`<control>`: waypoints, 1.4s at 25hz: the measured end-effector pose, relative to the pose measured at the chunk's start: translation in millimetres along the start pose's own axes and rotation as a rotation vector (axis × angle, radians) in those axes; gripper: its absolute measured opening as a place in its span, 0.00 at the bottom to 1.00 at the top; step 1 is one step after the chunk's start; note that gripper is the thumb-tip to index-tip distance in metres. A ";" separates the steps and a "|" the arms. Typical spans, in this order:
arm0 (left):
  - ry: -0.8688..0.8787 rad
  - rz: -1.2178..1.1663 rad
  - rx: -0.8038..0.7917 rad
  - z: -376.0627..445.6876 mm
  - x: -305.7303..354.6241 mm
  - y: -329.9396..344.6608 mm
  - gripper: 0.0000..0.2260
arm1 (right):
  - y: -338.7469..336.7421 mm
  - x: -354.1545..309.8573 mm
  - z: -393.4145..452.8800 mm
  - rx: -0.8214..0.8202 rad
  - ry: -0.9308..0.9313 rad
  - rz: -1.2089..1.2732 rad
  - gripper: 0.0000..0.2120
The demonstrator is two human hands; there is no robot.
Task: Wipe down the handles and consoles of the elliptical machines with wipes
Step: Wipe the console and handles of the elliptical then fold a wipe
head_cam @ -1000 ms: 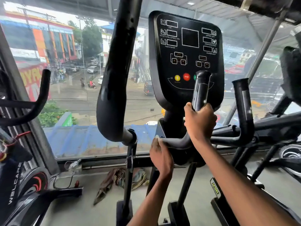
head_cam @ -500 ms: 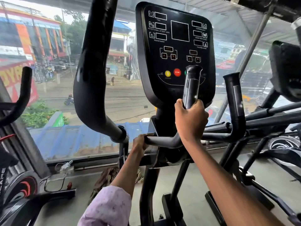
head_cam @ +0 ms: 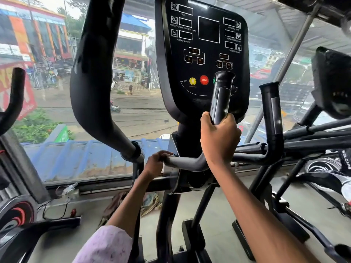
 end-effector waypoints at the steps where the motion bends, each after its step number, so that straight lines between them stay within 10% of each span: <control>1: 0.011 0.071 -0.032 2.0 4.8 -1.5 0.33 | -0.2 0.0 -0.1 -0.002 -0.005 0.007 0.17; 8: 0.336 0.216 0.119 -47.2 14.9 7.2 0.25 | 4.6 1.9 0.8 -0.018 -0.016 0.025 0.17; 14: 0.113 0.359 -0.042 -15.5 18.9 -5.8 0.31 | 2.3 0.0 -0.8 -0.015 -0.011 0.025 0.16; 20: 0.408 0.327 0.049 -68.6 43.6 12.6 0.37 | 1.5 -0.7 -1.1 -0.015 -0.008 0.044 0.15; 28: 0.227 0.408 0.059 -51.8 28.5 5.2 0.35 | -6.6 -5.9 -4.2 -0.006 0.023 -0.011 0.14; 35: 0.505 0.354 0.143 -105.2 56.1 32.7 0.33 | -3.5 -3.7 -3.8 -0.006 0.029 0.000 0.15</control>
Point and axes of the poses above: each hand's wrist, its own z-axis towards the middle knuckle, its own y-axis out of the palm, x = y × z, the point moved 1 cm from there along z, towards the middle knuckle, and after that the axes turned 11 degrees about -z, right-handed, at the moved point
